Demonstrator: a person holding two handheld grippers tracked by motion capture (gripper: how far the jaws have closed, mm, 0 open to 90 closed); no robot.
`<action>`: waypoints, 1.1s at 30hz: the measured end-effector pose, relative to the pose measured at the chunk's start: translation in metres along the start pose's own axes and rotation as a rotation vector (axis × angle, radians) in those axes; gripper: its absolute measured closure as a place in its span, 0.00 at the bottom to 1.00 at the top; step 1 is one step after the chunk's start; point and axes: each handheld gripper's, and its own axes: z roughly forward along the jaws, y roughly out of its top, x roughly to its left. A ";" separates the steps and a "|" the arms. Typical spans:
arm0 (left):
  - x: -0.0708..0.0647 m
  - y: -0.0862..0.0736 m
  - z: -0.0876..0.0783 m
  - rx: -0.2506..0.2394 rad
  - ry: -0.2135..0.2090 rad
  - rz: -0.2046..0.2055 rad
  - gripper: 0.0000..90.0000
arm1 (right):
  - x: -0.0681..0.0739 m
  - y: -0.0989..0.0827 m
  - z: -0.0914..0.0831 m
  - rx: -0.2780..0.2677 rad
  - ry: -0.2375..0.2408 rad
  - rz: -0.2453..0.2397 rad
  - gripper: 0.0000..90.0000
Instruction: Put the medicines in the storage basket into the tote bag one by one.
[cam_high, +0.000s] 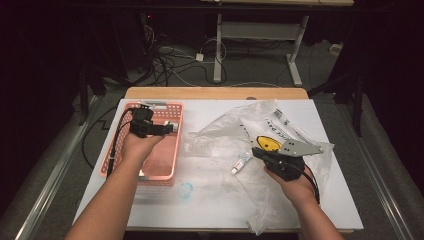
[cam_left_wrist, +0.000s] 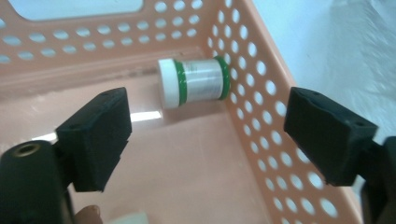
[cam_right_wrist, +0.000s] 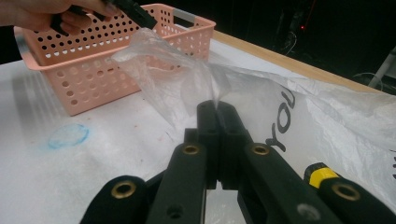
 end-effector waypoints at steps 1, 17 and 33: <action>0.001 0.002 0.002 0.002 0.002 -0.007 0.14 | 0.000 0.000 0.000 0.002 -0.001 0.001 1.00; 0.017 0.022 0.031 0.006 0.031 -0.028 0.22 | 0.000 -0.001 0.000 0.002 -0.003 -0.002 1.00; 0.023 0.037 0.066 0.042 0.051 -0.028 0.77 | -0.001 -0.004 0.001 0.017 -0.003 0.004 1.00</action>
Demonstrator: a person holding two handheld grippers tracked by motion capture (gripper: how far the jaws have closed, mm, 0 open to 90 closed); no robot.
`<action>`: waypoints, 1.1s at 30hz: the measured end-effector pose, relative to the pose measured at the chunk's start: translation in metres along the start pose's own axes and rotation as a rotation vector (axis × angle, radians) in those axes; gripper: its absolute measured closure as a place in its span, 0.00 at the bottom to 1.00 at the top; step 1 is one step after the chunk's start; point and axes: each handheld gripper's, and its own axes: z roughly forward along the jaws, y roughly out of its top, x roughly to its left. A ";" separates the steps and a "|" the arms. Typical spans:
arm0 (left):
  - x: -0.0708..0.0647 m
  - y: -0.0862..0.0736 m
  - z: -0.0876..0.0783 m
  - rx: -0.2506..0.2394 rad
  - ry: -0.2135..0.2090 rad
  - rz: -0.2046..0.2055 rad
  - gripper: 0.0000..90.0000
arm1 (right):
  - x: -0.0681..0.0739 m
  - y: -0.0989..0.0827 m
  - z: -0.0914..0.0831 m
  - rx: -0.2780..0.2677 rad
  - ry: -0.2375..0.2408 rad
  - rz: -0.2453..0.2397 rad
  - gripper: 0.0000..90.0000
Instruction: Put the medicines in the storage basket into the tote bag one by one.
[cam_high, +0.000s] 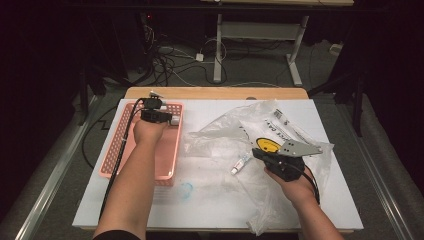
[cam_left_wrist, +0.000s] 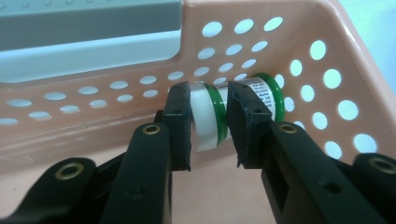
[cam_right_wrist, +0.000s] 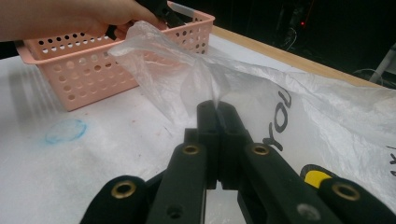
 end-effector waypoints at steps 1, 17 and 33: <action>0.001 0.000 0.000 0.004 -0.006 -0.004 0.79 | 0.000 0.000 0.000 -0.002 0.001 -0.002 1.00; 0.006 -0.008 -0.011 0.011 0.025 0.024 0.98 | 0.001 0.001 -0.001 -0.004 -0.002 -0.006 1.00; -0.020 -0.009 0.001 -0.024 0.048 0.127 0.98 | 0.003 0.001 0.001 0.003 0.004 -0.014 1.00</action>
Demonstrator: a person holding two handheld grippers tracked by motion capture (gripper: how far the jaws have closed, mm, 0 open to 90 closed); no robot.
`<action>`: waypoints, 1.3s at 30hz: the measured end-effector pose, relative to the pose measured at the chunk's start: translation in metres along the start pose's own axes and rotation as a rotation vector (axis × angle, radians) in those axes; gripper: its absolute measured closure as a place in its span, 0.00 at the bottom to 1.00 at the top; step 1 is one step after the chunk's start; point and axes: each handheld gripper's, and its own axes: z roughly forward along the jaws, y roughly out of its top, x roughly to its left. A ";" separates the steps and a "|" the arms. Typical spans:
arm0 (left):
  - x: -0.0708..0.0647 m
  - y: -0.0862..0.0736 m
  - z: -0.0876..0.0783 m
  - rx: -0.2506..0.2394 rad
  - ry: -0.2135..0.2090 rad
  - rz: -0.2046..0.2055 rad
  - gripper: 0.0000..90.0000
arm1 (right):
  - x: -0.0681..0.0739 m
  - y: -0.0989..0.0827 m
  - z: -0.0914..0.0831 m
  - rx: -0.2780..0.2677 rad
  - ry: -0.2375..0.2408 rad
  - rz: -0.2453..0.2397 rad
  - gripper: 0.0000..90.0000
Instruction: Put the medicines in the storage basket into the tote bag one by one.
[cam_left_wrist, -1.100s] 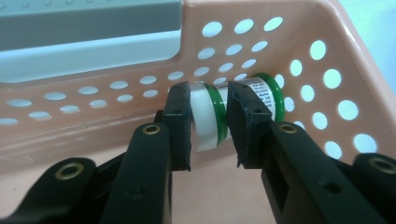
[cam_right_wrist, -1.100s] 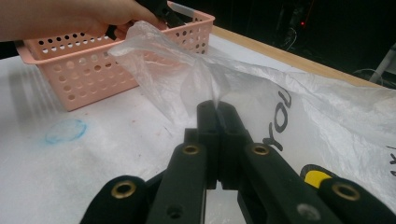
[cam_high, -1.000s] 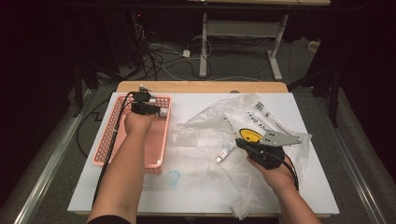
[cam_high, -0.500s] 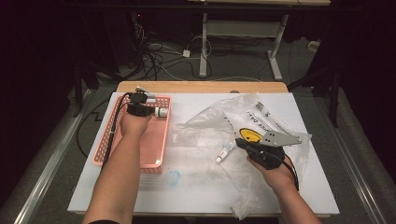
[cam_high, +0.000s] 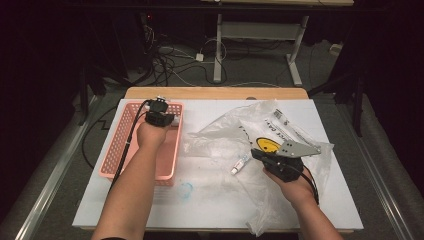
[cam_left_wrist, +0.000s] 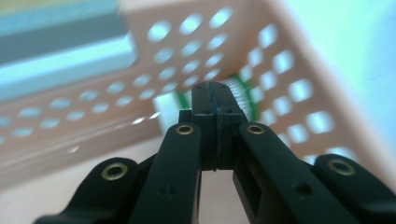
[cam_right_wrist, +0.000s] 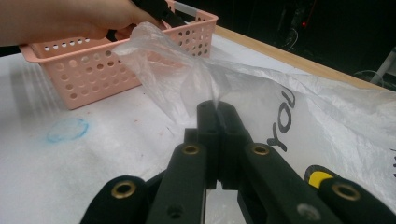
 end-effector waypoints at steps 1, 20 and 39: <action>0.002 -0.001 0.001 0.016 0.006 -0.009 0.98 | 0.000 0.000 0.000 0.000 0.000 -0.001 1.00; 0.009 -0.006 -0.017 0.006 0.078 -0.004 0.98 | 0.000 0.000 0.000 -0.002 0.003 0.003 1.00; 0.019 -0.004 0.010 0.124 0.073 -0.150 0.20 | 0.001 0.000 -0.001 -0.003 0.001 0.010 1.00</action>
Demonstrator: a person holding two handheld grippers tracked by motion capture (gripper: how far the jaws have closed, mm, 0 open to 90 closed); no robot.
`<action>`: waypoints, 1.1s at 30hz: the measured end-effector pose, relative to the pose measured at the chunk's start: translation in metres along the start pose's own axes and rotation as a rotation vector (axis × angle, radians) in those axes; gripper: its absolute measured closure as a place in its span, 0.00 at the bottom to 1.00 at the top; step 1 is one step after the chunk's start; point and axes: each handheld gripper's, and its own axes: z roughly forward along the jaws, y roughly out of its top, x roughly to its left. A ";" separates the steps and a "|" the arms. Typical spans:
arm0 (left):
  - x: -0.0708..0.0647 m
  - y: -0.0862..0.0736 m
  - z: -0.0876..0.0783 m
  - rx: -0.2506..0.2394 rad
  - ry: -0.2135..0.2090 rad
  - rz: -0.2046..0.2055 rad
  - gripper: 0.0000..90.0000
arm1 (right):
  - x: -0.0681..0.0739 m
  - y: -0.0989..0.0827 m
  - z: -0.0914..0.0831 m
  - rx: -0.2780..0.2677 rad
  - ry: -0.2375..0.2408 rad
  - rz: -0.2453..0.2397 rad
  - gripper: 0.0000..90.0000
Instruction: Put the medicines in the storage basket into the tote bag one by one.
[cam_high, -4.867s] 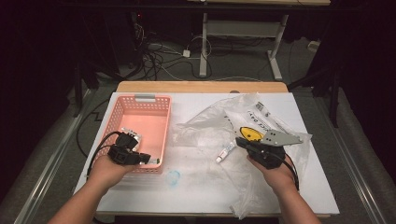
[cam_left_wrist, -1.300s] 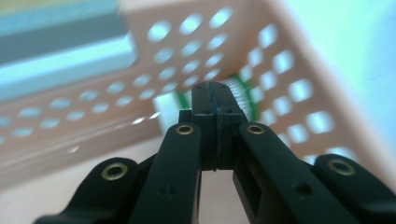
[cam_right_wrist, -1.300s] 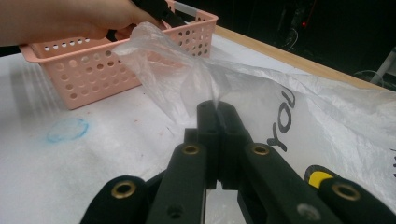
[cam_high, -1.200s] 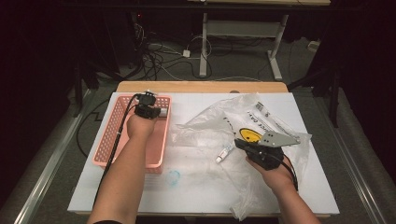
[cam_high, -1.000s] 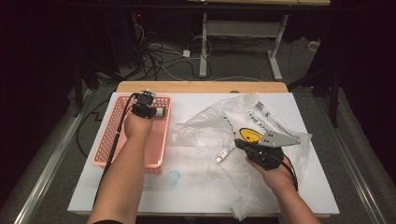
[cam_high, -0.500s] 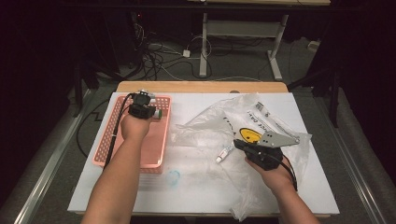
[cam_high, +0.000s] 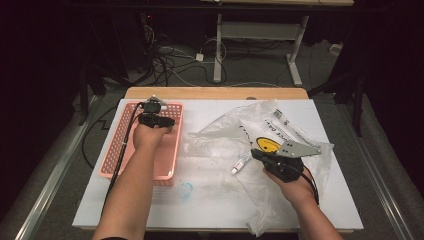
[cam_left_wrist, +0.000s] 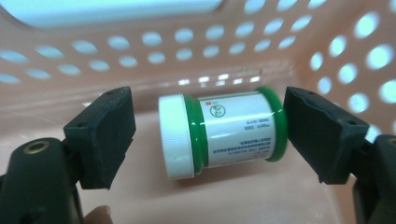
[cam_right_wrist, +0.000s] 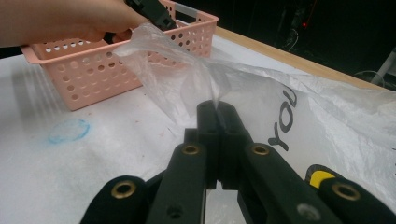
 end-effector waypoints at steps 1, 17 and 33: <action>0.000 0.000 0.002 0.018 -0.004 0.002 0.22 | -0.001 0.000 0.000 -0.004 0.001 -0.004 1.00; -0.009 -0.007 -0.024 -0.014 -0.071 0.027 0.38 | -0.001 0.001 -0.002 -0.006 -0.002 -0.012 1.00; -0.013 -0.047 -0.066 -0.067 -0.120 0.078 0.38 | 0.001 0.002 -0.001 -0.005 -0.001 -0.015 1.00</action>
